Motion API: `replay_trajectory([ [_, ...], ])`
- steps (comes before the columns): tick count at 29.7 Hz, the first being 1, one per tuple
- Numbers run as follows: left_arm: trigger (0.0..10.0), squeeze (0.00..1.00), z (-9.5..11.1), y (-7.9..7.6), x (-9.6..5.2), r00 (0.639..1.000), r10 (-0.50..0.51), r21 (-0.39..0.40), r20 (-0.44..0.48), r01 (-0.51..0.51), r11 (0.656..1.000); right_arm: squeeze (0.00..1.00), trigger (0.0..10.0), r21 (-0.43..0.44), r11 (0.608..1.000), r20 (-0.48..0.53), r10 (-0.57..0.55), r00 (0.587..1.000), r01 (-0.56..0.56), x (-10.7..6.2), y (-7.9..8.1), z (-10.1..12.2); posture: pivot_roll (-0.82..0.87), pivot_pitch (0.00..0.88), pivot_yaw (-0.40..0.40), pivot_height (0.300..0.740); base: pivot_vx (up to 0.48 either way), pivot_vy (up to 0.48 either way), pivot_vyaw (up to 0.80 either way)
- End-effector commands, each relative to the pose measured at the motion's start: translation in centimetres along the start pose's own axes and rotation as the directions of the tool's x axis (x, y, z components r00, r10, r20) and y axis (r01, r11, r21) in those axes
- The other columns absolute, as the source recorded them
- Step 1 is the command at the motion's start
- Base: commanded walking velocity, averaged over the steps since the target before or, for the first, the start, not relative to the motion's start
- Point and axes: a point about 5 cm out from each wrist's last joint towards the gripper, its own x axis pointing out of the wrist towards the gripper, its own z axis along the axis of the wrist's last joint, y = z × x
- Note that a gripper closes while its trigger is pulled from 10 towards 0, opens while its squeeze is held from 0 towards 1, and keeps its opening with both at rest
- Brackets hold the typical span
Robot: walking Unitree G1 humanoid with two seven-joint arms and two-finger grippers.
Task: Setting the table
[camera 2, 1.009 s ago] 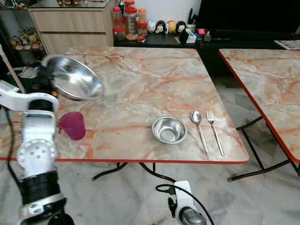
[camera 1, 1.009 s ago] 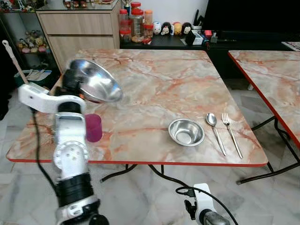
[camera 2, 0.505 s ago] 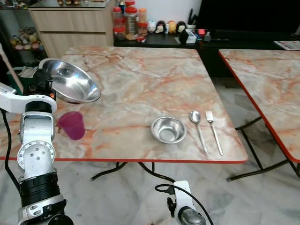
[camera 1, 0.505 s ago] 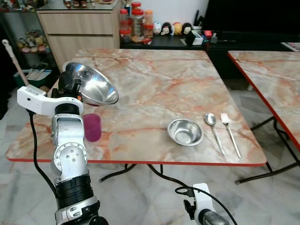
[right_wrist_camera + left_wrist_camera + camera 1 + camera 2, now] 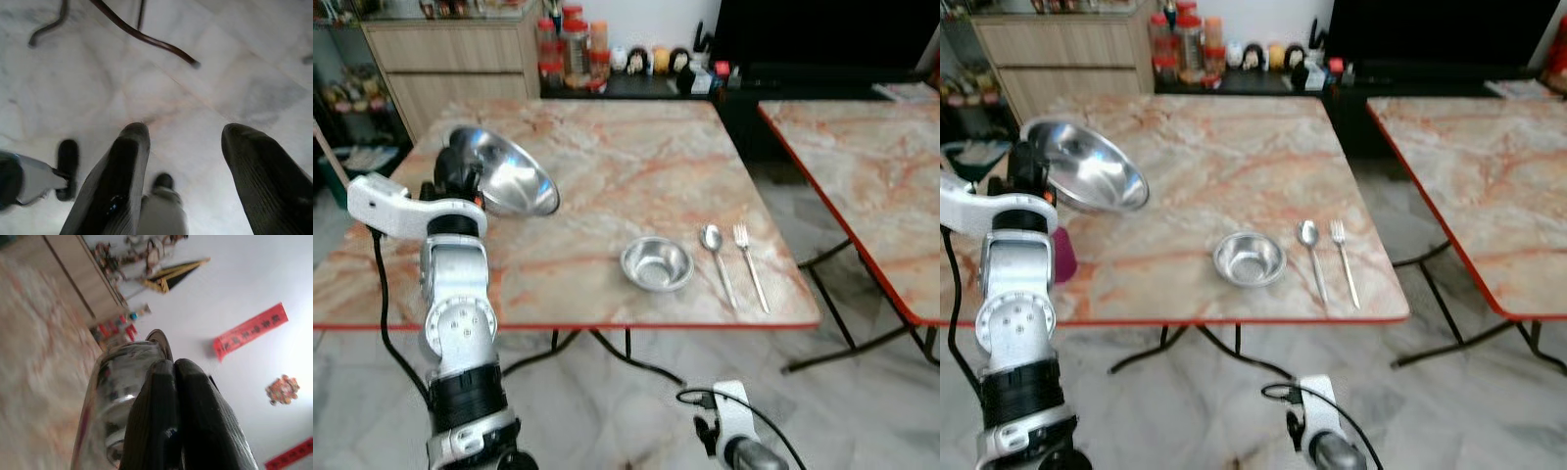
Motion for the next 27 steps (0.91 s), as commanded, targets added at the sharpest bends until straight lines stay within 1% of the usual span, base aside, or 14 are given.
replay_trajectory([
  [1,10.0,0.00,0.5,-0.3,0.0,1.000,-0.014,0.012,0.016,0.014,1.000,0.00,10.0,0.001,1.000,0.011,-0.007,1.000,0.007,0.0,-0.2,0.3,0.08,0.000,-0.025,0.732,0.000,-0.330,0.00],
  [2,10.0,0.00,1.1,0.0,-0.2,1.000,-0.006,0.021,0.031,0.006,1.000,0.00,10.0,-0.002,1.000,0.008,-0.005,1.000,0.005,0.0,-0.3,0.2,0.08,0.000,-0.025,0.732,0.000,-0.326,0.00],
  [5,10.0,0.00,1.6,0.2,-0.4,0.999,0.000,0.030,0.044,-0.001,1.000,0.00,10.0,-0.007,1.000,0.005,-0.003,1.000,0.003,0.0,-0.2,0.1,0.08,0.000,-0.025,0.732,0.000,-0.329,0.00],
  [9,10.0,0.00,3.0,1.1,-1.2,0.996,0.025,0.059,0.080,-0.030,0.998,0.00,10.0,-0.010,1.000,0.002,-0.001,1.000,0.001,-0.1,-0.2,-0.1,0.09,0.000,-0.021,0.732,0.000,-0.328,0.00],
  [10,10.0,0.00,3.0,1.1,-1.2,0.996,0.025,0.059,0.080,-0.030,0.998,0.00,10.0,-0.010,1.000,0.002,-0.001,1.000,0.001,-0.1,-0.2,-0.1,0.09,0.000,-0.021,0.732,0.000,-0.330,0.00],
  [14,10.0,0.00,4.2,2.0,-1.9,0.993,0.055,0.091,0.106,-0.065,0.994,0.00,10.0,-0.012,1.000,0.001,0.002,1.000,-0.002,-0.1,-0.2,-0.1,0.10,0.000,-0.019,0.732,0.000,-0.329,0.00],
  [15,10.0,0.00,4.8,2.6,-2.3,0.990,0.073,0.106,0.119,-0.086,0.991,0.00,10.0,-0.012,1.000,0.001,0.003,1.000,-0.003,-0.1,-0.1,-0.1,0.10,0.000,-0.020,0.732,0.000,-0.330,0.00],
  [17,10.0,0.00,5.1,2.8,-2.5,0.989,0.083,0.111,0.125,-0.097,0.989,0.00,10.0,-0.012,1.000,0.001,0.004,1.000,-0.004,-0.1,-0.1,-0.1,0.10,0.000,-0.020,0.732,0.000,-0.330,0.00],
  [18,10.0,0.00,5.4,3.2,-2.9,0.987,0.093,0.126,0.129,-0.109,0.986,0.00,10.0,-0.015,1.000,0.000,0.006,1.000,-0.006,0.0,-0.1,-0.1,0.11,0.000,-0.021,0.732,0.000,-0.330,0.00],
  [21,10.0,0.00,5.5,3.7,-3.4,0.986,0.108,0.155,0.123,-0.127,0.980,0.00,10.0,-0.018,1.000,0.001,0.009,1.000,-0.009,0.0,0.0,0.0,0.11,0.000,-0.021,0.732,0.000,-0.328,0.00],
  [24,10.0,0.00,5.1,4.5,-3.9,0.986,0.131,0.179,0.107,-0.149,0.973,0.00,10.0,-0.020,1.000,0.003,0.012,1.000,-0.012,0.0,0.1,0.0,0.11,0.000,-0.021,0.732,0.000,-0.331,0.00],
  [27,10.0,0.00,4.5,5.5,-4.4,0.985,0.156,0.227,0.074,-0.169,0.959,0.00,10.0,-0.019,1.000,0.004,0.012,1.000,-0.012,0.0,0.1,0.1,0.11,0.000,-0.019,0.732,0.000,-0.329,0.00],
])
